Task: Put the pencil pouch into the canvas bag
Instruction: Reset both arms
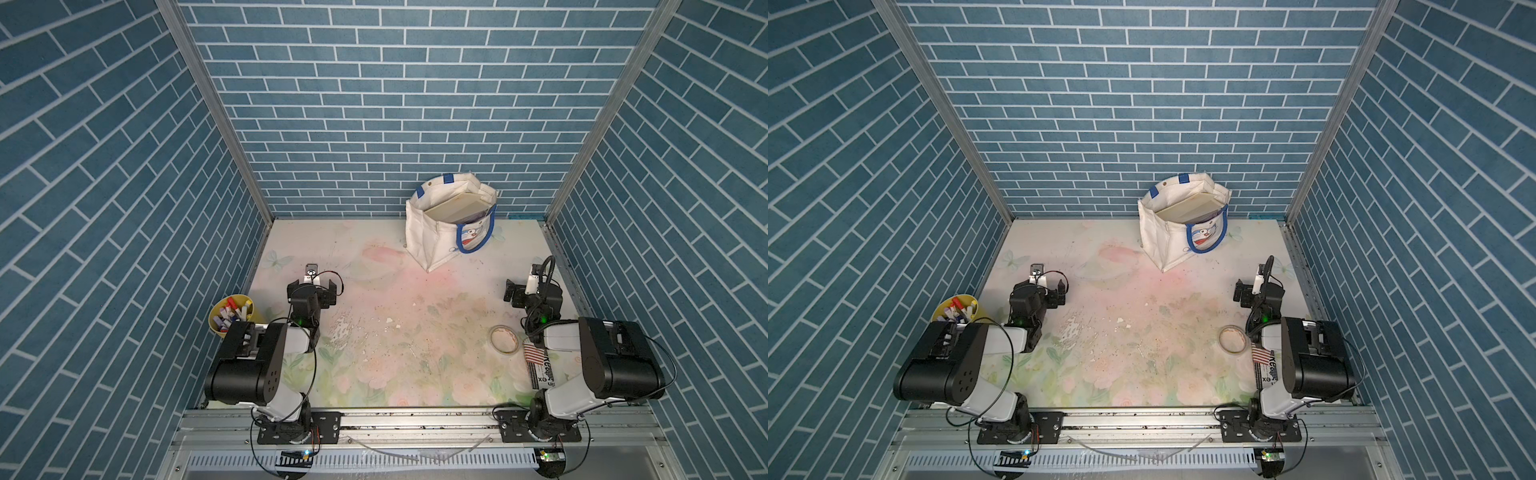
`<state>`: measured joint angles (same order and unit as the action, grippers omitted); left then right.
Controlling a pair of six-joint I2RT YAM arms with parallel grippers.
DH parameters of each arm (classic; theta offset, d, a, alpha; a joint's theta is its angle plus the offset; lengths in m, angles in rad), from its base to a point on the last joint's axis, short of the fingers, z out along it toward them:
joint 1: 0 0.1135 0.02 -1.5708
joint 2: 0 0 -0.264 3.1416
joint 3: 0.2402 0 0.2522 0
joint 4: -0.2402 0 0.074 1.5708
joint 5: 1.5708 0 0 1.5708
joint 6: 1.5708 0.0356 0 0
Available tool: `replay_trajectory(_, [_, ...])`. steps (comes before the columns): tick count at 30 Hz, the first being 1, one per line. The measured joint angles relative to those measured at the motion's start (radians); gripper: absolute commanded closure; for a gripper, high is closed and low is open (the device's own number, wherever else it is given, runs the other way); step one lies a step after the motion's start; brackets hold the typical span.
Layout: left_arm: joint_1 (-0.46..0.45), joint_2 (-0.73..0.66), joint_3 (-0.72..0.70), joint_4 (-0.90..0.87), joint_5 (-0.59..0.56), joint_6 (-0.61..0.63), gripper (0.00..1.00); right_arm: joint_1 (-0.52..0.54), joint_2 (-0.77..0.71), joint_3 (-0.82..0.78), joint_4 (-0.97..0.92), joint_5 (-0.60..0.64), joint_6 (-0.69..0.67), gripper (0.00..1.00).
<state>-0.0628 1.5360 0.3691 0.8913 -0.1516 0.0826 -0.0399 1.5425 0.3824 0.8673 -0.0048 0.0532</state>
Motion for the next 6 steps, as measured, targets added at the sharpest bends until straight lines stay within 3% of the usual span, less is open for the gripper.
replay_trajectory(6, [0.000, 0.000, 0.000, 0.000, 0.000, 0.000, 0.00, -0.003, 0.000, 0.000, -0.026, -0.006, 0.000, 0.01])
